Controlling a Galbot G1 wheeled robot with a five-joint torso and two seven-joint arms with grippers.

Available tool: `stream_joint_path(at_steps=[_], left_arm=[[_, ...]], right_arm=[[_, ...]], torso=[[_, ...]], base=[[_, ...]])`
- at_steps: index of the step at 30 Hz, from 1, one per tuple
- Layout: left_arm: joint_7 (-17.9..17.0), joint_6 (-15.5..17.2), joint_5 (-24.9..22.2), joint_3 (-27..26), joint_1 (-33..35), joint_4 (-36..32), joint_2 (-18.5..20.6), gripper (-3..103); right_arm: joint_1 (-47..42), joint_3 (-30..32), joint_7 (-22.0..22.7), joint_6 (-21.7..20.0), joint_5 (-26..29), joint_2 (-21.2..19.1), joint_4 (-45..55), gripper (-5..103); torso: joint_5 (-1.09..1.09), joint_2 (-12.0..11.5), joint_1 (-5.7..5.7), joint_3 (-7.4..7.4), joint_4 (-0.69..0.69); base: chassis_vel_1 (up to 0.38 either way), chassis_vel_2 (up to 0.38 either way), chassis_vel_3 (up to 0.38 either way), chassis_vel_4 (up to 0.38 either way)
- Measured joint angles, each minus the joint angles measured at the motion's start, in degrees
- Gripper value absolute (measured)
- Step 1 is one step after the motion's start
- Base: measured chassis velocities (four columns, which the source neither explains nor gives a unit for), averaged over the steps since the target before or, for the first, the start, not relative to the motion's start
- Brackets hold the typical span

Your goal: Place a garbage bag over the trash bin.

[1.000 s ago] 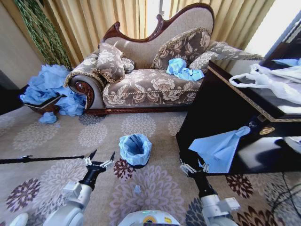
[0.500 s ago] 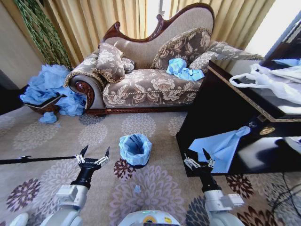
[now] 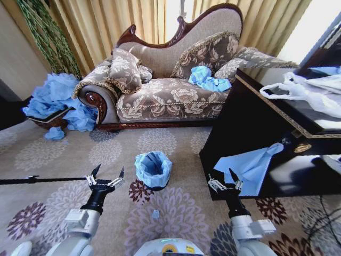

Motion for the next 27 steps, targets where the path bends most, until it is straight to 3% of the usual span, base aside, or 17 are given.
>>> stream_joint_path(at_steps=[27], left_arm=[[0.03, 0.02, -0.1, 0.05, -0.01, 0.12, 0.05, 100]], right_arm=[[0.0, -0.05, -0.01, 0.01, 0.01, -0.02, -0.09, 100]], torso=[[0.0, 0.0, 0.0, 0.0, 0.0]], base=[[0.0, 0.0, 0.0, 0.0]])
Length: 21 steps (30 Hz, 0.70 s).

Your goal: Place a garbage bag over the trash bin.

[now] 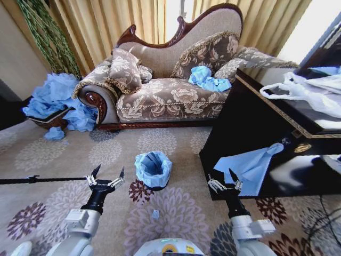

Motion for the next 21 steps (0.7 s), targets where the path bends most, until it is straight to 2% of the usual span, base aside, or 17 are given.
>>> stream_joint_path(at_steps=[21], left_arm=[[0.01, -0.01, -0.01, 0.0, 0.0, 0.0, 0.0, 100]], right_arm=[[0.0, 0.0, 0.0, 0.0, 0.0, 0.0, -0.01, 100]], torso=[[0.0, 0.0, 0.0, 0.0, 0.0]], base=[[0.0, 0.0, 0.0, 0.0]])
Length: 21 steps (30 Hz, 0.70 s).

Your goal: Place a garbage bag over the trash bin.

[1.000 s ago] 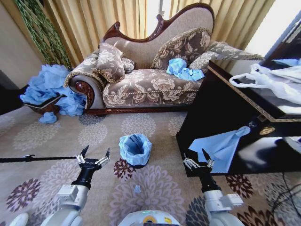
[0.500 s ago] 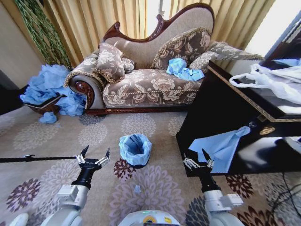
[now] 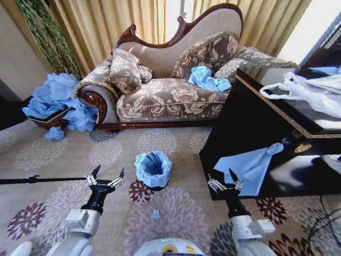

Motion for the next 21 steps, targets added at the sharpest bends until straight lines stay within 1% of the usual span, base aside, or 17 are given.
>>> stream_joint_path(at_steps=[21], left_arm=[[0.0, 0.0, 0.0, 0.0, 0.0, 0.0, 0.0, 100]], right_arm=[[0.0, 0.0, 0.0, 0.0, 0.0, 0.0, 0.0, 100]], torso=[[0.0, 0.0, 0.0, 0.0, 0.0]], base=[[0.0, 0.0, 0.0, 0.0]])
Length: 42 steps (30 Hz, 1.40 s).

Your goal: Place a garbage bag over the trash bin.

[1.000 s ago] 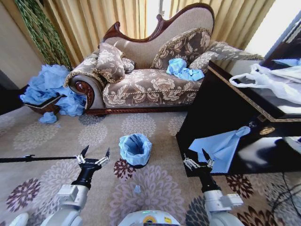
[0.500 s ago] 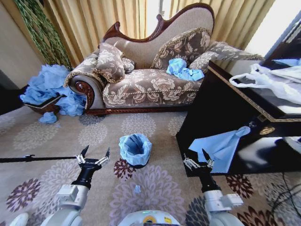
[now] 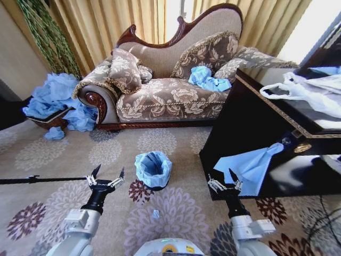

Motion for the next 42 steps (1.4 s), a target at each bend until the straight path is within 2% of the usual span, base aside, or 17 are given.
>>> stream_joint_path(at_steps=[42], left_arm=[[0.0, 0.0, 0.0, 0.0, 0.0, 0.0, 0.0, 100]], right_arm=[[0.0, 0.0, 0.0, 0.0, 0.0, 0.0, 0.0, 100]], torso=[[0.0, 0.0, 0.0, 0.0, 0.0]], base=[[0.0, 0.0, 0.0, 0.0]])
